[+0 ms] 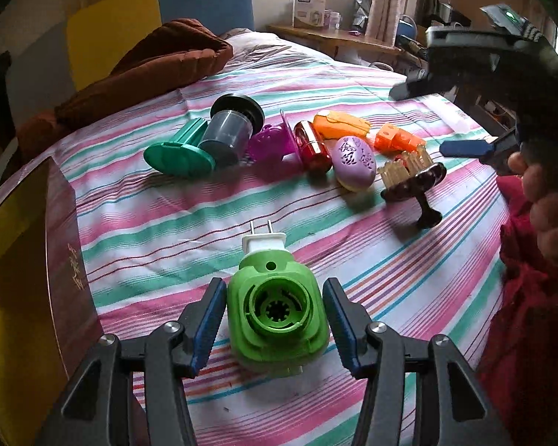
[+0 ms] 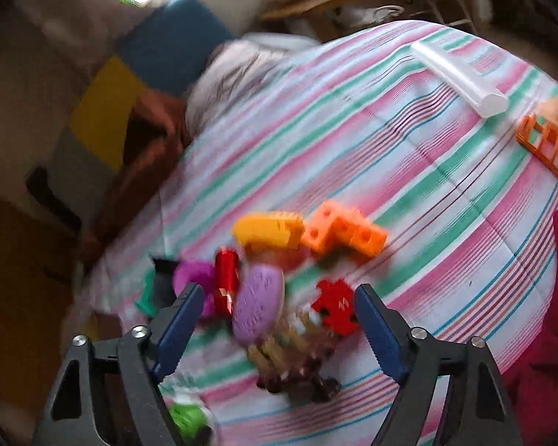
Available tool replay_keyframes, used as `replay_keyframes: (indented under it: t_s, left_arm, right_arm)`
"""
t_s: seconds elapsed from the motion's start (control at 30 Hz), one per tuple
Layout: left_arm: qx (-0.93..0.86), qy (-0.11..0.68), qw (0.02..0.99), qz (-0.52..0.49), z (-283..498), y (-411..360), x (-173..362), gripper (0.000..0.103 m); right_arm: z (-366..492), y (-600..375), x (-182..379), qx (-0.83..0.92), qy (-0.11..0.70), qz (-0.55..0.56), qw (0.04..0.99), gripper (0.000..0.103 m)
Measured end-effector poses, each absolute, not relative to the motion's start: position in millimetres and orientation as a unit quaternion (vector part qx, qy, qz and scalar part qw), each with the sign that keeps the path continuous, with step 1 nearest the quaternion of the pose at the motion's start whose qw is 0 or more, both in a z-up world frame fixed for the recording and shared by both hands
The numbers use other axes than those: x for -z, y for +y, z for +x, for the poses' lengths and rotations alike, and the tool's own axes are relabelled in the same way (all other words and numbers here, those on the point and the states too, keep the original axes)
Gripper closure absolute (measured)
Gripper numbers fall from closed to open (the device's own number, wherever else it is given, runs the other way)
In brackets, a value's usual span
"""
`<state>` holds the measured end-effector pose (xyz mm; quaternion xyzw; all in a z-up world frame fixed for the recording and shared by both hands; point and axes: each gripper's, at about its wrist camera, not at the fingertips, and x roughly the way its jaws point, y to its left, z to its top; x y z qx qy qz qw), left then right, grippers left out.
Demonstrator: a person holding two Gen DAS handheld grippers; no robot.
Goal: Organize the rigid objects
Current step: 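Carry the green plug piece into the tray with the left tool while the right tool grasps the brown brush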
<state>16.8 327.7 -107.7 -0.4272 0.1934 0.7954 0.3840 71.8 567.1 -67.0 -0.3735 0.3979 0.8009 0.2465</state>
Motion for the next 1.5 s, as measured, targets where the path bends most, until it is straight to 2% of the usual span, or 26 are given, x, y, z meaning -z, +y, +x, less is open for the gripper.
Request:
replay_keyframes:
  t_s: [0.17,0.2,0.23,0.4,0.6,0.9,1.07,1.3,1.5]
  left_arm:
    - [-0.793,0.202,0.374,-0.436,20,328,119,0.050]
    - [-0.794,0.206,0.374,-0.432,21,329,119,0.050]
    - [-0.794,0.205,0.375,-0.433,20,329,120,0.050]
    - [-0.785,0.169,0.388,-0.453,12,323,116,0.050]
    - [-0.782,0.128,0.415,-0.448,16,308,98,0.050]
    - [-0.798,0.104,0.413,-0.426,23,282,66,0.050]
    - [-0.808,0.086,0.411,-0.414,28,261,45,0.050]
    - [-0.822,0.052,0.389,-0.413,15,223,29,0.050]
    - [-0.848,0.032,0.340,-0.405,-9,174,18,0.050]
  right_arm:
    - [48,544,85,-0.791,0.326,-0.461,0.236,0.023]
    - [43,540,88,-0.787,0.312,-0.477,0.234,0.029]
    - [40,538,90,-0.787,0.301,-0.484,0.237,0.040]
    - [31,530,98,-0.785,0.253,-0.510,0.245,0.040]
    - [29,526,85,-0.812,0.244,-0.482,0.224,0.040]
    - [17,512,93,-0.809,0.235,-0.508,0.182,0.040]
    - [24,522,96,-0.801,0.273,-0.504,0.174,0.039]
    - [25,518,95,-0.803,0.287,-0.500,0.149,0.020]
    - [19,508,104,-0.796,0.261,-0.526,0.151,0.020]
